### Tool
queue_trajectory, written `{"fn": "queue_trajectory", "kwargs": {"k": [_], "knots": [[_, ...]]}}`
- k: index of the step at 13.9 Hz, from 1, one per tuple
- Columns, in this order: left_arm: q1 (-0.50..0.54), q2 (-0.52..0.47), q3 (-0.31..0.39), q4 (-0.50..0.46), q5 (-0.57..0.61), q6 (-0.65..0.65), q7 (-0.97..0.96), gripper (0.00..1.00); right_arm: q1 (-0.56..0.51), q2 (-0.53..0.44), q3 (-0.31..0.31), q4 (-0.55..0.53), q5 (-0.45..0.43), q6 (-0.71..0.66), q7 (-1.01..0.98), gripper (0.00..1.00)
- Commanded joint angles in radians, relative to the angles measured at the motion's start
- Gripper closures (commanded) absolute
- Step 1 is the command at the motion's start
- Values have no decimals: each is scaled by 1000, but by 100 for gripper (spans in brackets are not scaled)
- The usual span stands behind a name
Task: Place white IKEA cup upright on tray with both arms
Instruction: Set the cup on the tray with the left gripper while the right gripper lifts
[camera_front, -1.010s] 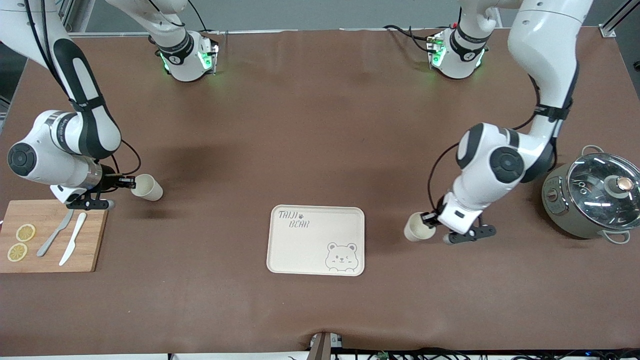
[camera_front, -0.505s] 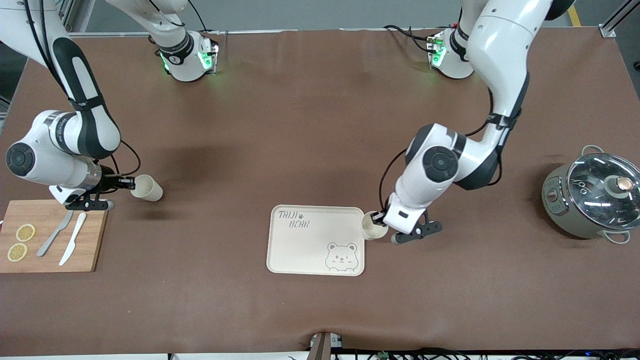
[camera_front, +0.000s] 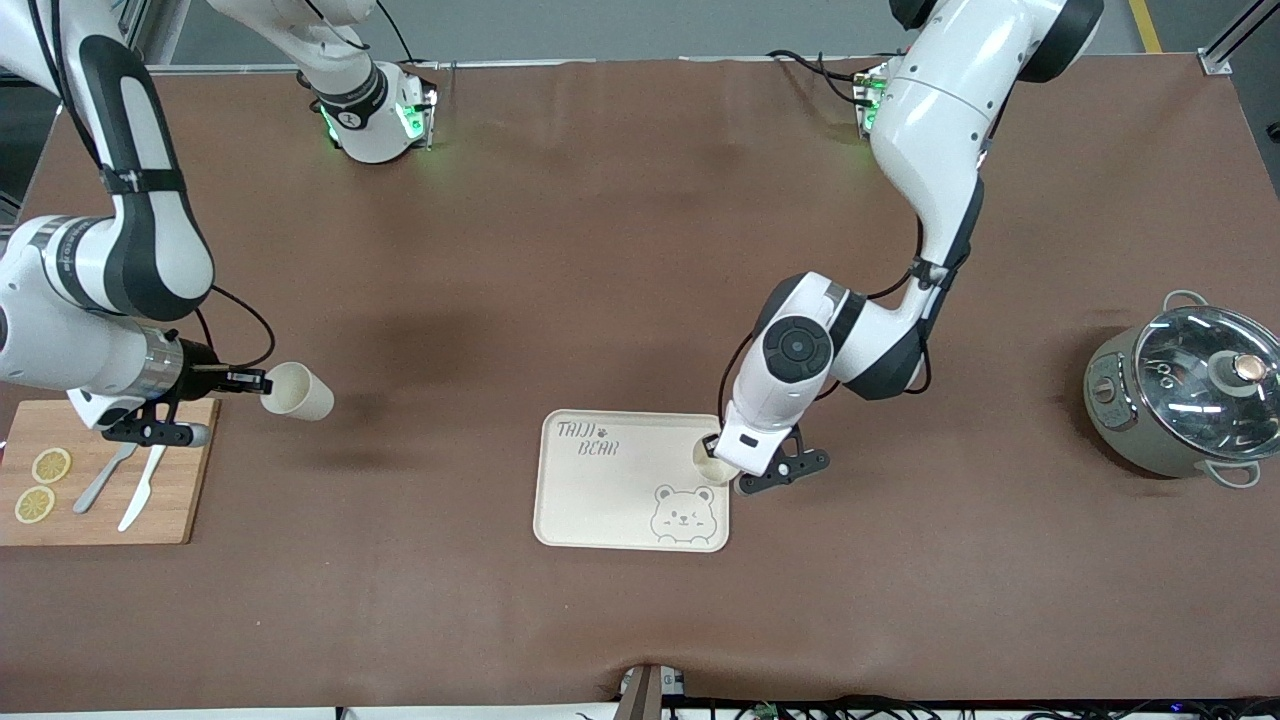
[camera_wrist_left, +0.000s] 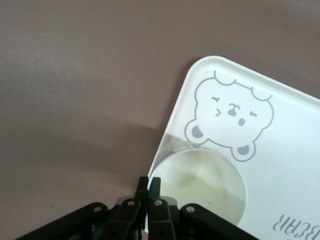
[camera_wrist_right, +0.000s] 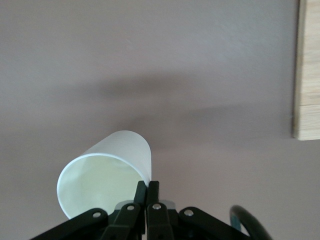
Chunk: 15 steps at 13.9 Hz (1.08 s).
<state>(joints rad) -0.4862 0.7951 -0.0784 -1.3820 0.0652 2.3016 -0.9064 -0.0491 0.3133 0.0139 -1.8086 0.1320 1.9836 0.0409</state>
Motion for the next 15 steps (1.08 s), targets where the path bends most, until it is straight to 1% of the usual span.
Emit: {"fn": "queue_trajectory", "kwargs": {"k": [1,5,9,10,11,12,13,15], "knots": [[-22,36,20,50,21,-16,-31,100,83,39,-3,70,9,-15,147,100],[-35,39,20,51,19,-14,-32,100,191,118,-3,178,12,-14,400,100],[-49,42,20,49,19,15,-34,100,308,233,-3,297,12,-3,669,100],[-49,48,20,51,21,18,-34,100,339,272,-3,337,24,0,733,100],[-49,50,20,49,19,21,-40,78,362,318,-3,386,61,9,781,100],[-49,50,20,49,22,24,-60,30,380,352,-3,425,96,23,828,100],[-49,49,22,47,34,39,-54,0,397,374,-3,442,112,53,873,100],[-48,27,20,47,47,39,-63,0,434,398,-3,442,113,139,927,100]]}}
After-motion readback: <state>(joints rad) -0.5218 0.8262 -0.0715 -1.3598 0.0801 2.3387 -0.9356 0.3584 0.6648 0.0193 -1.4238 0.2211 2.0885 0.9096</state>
